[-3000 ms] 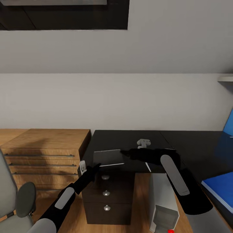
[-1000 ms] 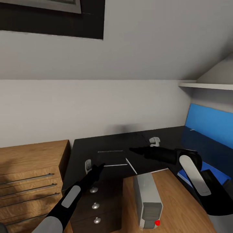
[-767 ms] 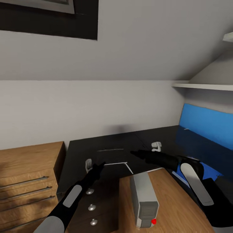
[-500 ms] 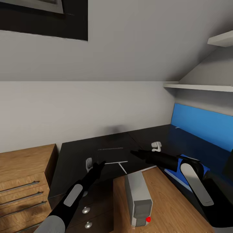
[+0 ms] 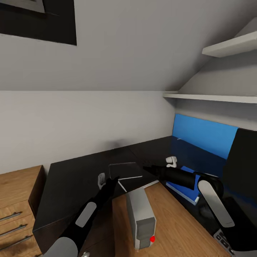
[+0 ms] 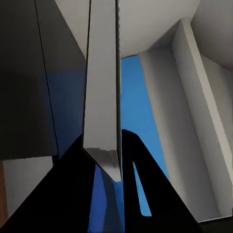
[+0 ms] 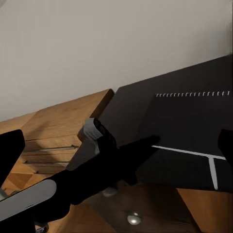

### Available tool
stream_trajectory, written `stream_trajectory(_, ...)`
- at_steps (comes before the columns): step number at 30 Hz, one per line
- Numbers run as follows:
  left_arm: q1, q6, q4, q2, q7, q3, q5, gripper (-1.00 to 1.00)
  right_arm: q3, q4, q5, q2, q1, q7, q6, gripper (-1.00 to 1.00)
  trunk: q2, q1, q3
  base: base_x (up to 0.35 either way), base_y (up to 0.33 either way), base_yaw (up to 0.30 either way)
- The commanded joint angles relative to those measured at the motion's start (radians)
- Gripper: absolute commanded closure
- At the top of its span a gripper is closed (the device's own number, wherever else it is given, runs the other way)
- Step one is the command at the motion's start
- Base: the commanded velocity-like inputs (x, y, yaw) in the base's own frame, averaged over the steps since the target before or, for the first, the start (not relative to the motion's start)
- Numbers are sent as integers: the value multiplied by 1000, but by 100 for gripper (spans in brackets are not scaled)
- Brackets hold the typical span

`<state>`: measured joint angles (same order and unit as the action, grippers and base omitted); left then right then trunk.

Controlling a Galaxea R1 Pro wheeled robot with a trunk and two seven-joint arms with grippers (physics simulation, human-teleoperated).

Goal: In the bedroom, organize the workspace by keeping the computer under the desk, ensuring the monitor is on the desk, placing the keyboard on the desk next to the monitor, placing the mouse on the desk next to the keyboard, moving the folder from the swivel chair onto the desk next to the mouse, stacking the notebook on top of the folder with the pen on top of the notebook, and positioning the swivel chair next to the desk.

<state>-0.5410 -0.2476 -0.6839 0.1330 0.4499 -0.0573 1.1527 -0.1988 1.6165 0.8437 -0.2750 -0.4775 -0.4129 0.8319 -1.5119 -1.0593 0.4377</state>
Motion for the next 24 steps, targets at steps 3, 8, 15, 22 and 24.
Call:
stream_trajectory(3,0,148,-2,31,-75,-37,18,100,3,0,-1,-5,-2,-3,5,-100,-1,0,-1,0,0,-253)
stream_trajectory(8,0,223,-41,39,-81,-152,27,100,3,-1,-1,-5,-4,-3,4,-100,-1,0,-5,0,0,-237)
stream_trajectory(15,0,220,-51,38,-76,-183,35,100,4,-1,-1,-6,-4,-3,4,-100,-1,0,-11,0,0,-229)
stream_trajectory(22,0,214,-48,37,-73,-188,80,100,4,-1,-2,-6,-4,-3,4,-100,-1,0,-17,0,0,-229)
stream_trajectory(24,1,214,-44,37,-74,-188,99,100,4,-1,-2,-6,-4,-3,4,-100,-1,0,-19,0,0,-227)
